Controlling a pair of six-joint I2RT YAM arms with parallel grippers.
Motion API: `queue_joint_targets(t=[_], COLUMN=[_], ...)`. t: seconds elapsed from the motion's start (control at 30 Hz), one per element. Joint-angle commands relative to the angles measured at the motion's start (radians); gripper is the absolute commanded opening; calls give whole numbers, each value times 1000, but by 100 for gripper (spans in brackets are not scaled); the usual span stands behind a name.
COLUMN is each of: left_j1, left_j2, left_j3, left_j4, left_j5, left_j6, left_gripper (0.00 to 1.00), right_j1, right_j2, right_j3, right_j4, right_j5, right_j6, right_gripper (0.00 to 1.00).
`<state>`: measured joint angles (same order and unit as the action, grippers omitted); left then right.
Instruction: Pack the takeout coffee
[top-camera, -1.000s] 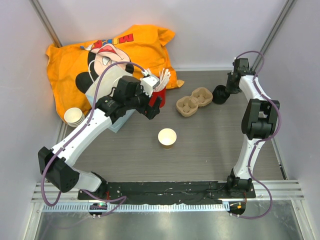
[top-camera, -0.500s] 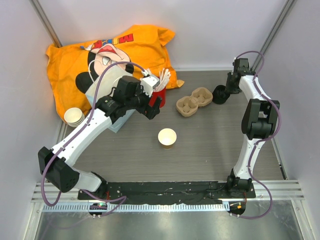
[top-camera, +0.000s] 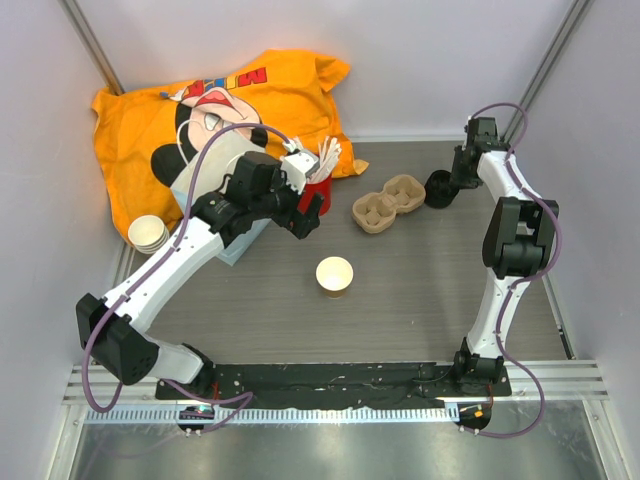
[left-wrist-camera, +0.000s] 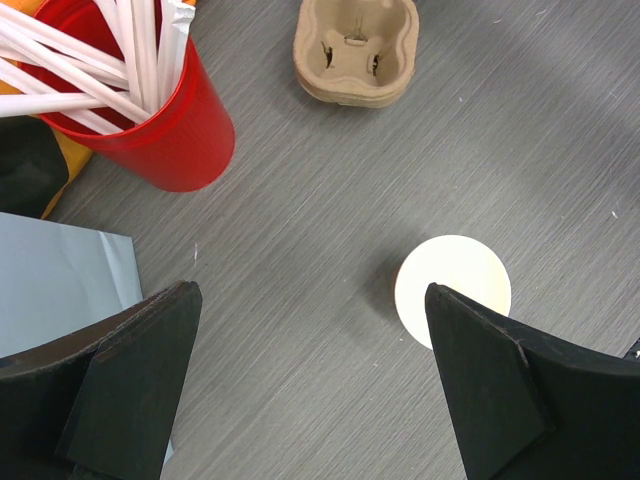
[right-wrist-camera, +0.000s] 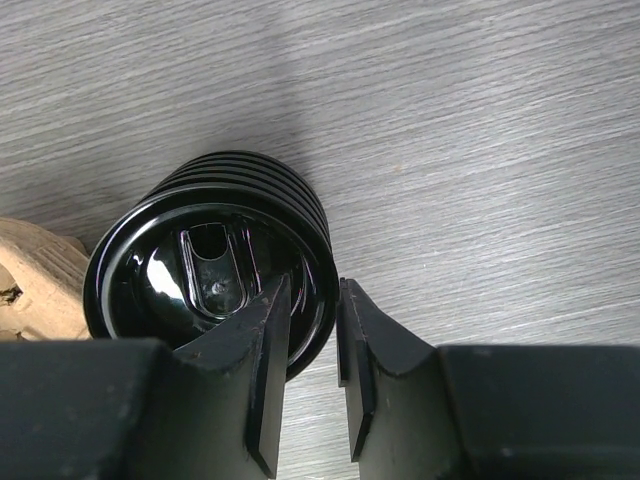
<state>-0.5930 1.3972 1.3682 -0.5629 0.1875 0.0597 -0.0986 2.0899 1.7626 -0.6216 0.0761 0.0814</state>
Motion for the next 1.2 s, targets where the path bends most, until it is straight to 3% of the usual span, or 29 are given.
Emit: queue_joint_targets(t=[0.0, 0.77, 1.17], left_j1=[5, 5, 4], left_j2=[-30, -29, -32], left_j3=[3, 5, 9], left_j4=[15, 14, 12], left_j5=[20, 21, 18], left_j6=[-8, -9, 8], left_gripper=[100, 100, 100], right_j1=[-3, -3, -3], right_j2=[4, -36, -79], right_j3=[0, 26, 106], right_j4=[19, 13, -50], right_j5=[-2, -10, -36], right_j6=[3, 6, 11], right_gripper=[31, 9, 7])
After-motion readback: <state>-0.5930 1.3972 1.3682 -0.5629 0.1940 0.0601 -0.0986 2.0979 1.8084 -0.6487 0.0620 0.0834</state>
